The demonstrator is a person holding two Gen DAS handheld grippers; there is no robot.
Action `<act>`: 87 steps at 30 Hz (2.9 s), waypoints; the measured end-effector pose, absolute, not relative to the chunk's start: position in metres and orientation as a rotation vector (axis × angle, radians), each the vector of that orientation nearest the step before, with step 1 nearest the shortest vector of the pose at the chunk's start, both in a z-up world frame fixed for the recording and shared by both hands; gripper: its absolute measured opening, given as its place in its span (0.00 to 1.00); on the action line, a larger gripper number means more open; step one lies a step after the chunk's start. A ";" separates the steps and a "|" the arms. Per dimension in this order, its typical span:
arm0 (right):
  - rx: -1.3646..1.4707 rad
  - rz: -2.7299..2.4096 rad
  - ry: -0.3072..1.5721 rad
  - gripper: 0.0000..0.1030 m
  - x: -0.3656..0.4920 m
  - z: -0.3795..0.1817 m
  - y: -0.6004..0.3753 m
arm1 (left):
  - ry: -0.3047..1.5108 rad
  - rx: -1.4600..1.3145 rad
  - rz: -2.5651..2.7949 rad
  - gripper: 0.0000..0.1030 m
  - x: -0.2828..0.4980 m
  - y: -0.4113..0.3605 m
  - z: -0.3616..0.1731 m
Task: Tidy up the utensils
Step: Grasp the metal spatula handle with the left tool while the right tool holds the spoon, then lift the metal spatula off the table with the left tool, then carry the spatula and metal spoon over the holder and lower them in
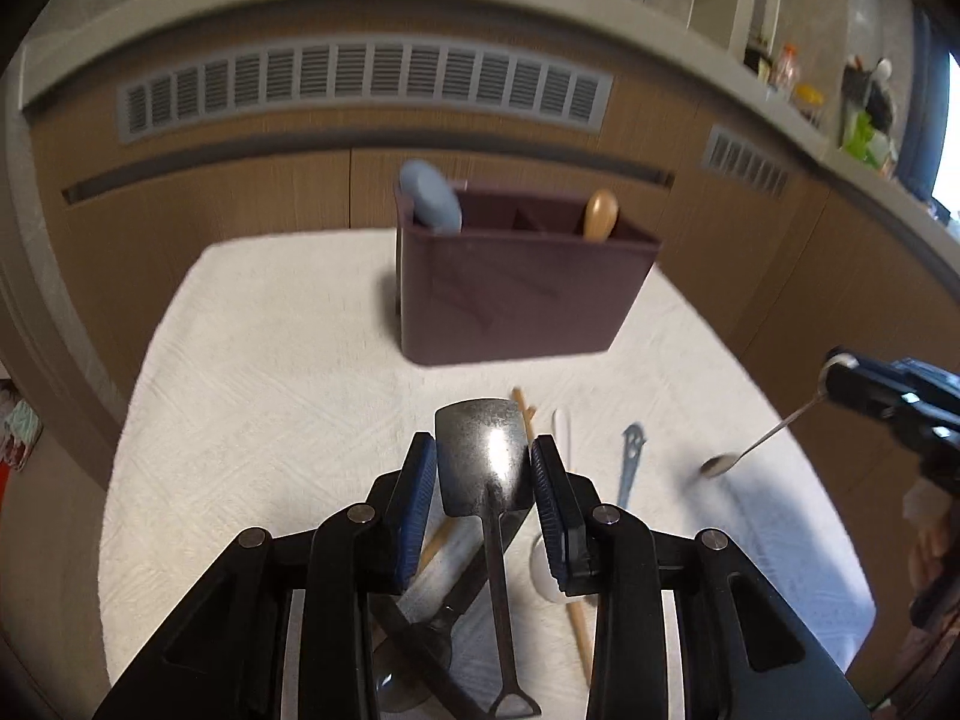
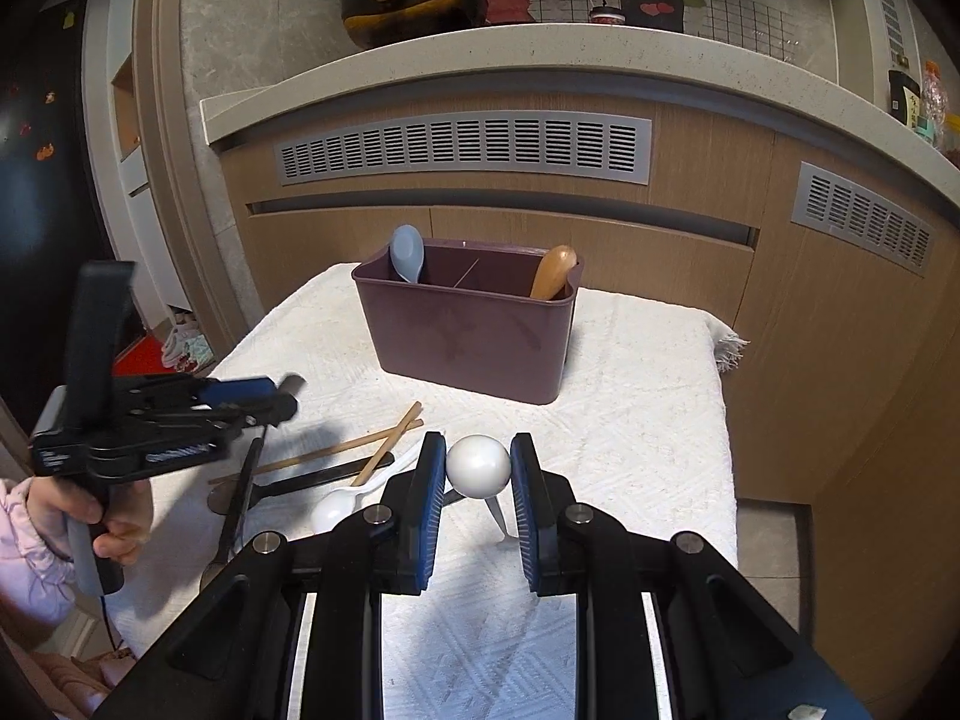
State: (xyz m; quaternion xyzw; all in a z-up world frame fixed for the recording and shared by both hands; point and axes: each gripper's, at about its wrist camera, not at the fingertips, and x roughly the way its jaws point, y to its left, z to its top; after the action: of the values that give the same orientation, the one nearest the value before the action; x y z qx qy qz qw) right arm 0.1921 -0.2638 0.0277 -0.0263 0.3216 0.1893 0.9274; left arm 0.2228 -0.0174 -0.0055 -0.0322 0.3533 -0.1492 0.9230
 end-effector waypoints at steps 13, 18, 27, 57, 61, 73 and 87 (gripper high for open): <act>-0.061 0.397 0.644 0.19 0.189 0.035 -0.257 | 0.630 -0.064 -0.322 0.30 0.197 -0.021 0.025; -0.065 0.393 0.637 0.19 0.186 0.038 -0.257 | 0.604 -0.046 -0.323 0.26 0.193 -0.023 0.036; -0.071 0.369 0.652 0.19 0.189 0.037 -0.260 | 0.833 -0.170 -0.134 0.28 0.233 0.020 0.005; -0.079 0.348 0.632 0.19 0.196 0.035 -0.259 | 1.200 -0.100 -0.017 0.37 0.357 -0.045 -0.068; -0.068 0.355 0.624 0.19 0.193 0.035 -0.263 | 1.033 -0.159 -0.098 0.33 0.311 -0.035 -0.065; -0.013 0.403 0.667 0.19 0.194 0.032 -0.265 | 0.627 -0.089 -0.177 0.33 0.210 -0.034 0.001; -0.020 0.399 0.664 0.19 0.194 0.035 -0.265 | 0.546 -0.075 -0.198 0.33 0.207 -0.026 0.026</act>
State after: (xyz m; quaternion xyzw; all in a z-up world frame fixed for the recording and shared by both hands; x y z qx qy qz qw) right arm 0.1943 -0.2652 0.0354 -0.0097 0.3238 0.1944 0.9259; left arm 0.2072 -0.0259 0.0264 -0.0371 0.2690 -0.0975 0.9575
